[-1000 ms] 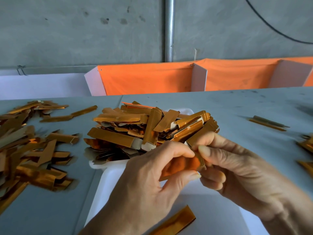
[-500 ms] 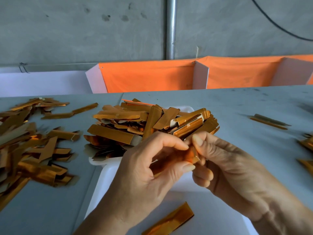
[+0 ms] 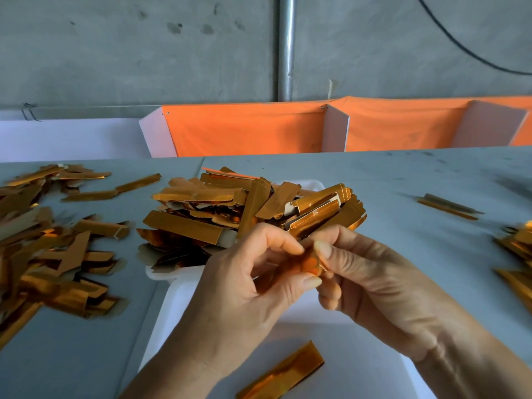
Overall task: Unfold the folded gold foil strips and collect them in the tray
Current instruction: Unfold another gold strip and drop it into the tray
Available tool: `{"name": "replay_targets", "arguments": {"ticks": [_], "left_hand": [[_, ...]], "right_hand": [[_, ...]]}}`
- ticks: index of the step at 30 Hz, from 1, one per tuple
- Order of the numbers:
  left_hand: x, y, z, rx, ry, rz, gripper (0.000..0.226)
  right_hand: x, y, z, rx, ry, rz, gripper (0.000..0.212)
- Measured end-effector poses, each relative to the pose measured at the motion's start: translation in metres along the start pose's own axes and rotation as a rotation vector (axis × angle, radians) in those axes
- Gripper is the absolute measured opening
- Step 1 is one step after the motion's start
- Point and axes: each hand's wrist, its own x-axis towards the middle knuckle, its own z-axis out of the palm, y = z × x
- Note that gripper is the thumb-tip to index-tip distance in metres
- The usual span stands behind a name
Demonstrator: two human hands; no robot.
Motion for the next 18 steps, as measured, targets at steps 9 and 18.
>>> {"name": "replay_targets", "arguments": {"ticks": [9,18], "left_hand": [[0.002,-0.008,0.0,0.297,-0.069,-0.242,0.046],[0.004,-0.013,0.003,0.636,0.082,-0.182,0.003]], "right_hand": [[0.006,0.001,-0.011,-0.601,0.588,-0.17,0.025],[0.057,-0.01,-0.007,-1.599,0.522,-0.408,0.036]]}}
